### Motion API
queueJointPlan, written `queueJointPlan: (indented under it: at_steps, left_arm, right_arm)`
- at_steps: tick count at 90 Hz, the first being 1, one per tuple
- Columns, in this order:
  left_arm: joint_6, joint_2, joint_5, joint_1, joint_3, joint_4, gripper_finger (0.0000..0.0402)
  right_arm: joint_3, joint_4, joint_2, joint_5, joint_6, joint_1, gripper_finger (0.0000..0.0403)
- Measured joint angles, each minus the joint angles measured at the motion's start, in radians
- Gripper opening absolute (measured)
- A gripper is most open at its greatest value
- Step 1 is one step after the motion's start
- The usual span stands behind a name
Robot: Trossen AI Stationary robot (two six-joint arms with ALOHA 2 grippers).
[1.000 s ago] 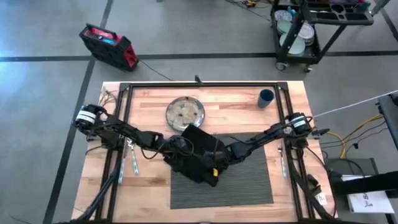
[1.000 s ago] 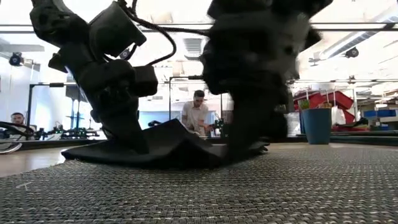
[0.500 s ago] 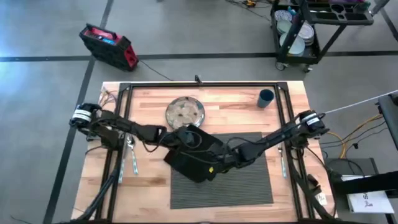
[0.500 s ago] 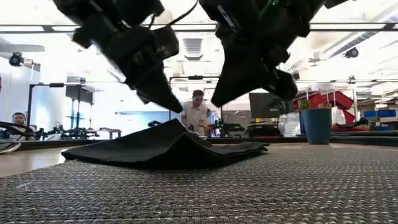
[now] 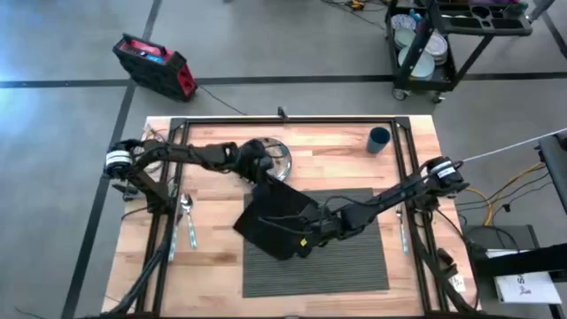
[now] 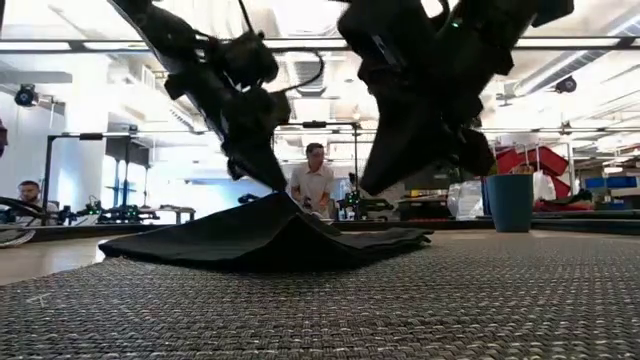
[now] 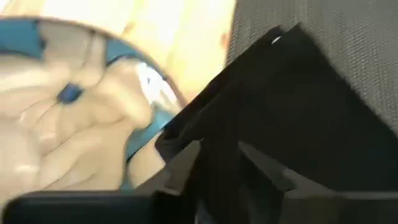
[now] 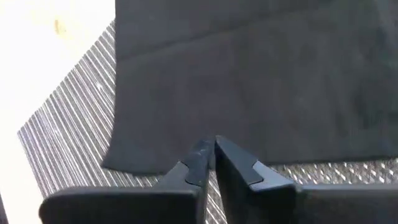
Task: Set table place
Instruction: Fold the black napkin
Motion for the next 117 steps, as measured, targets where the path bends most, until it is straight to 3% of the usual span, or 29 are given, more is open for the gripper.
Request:
queueJointPlan:
  at_steps: [18,33,57,83,117]
  left_arm:
    - [0.021,-0.002,0.003,0.005,0.0,-0.006,0.0186]
    - [0.033,-0.002,-0.044,0.016,0.0,-0.006,0.0212]
    - [0.039,-0.002,-0.043,0.047,-0.002,-0.013,0.02]
    - [0.031,0.029,0.044,0.051,-0.033,-0.009,0.0179]
    - [0.009,0.036,0.062,0.051,-0.053,0.109,0.0129]
  right_arm:
    - [-0.012,-0.002,0.0,-0.009,-0.004,0.009,0.0078]
    - [-0.012,-0.002,0.0,0.009,0.011,0.008,0.0113]
    - [-0.012,-0.008,0.0,0.018,0.029,0.009,0.0114]
    - [-0.015,-0.009,0.0,0.018,0.028,0.009,0.0095]
    - [-0.015,-0.007,0.0,0.018,0.033,0.011,0.0096]
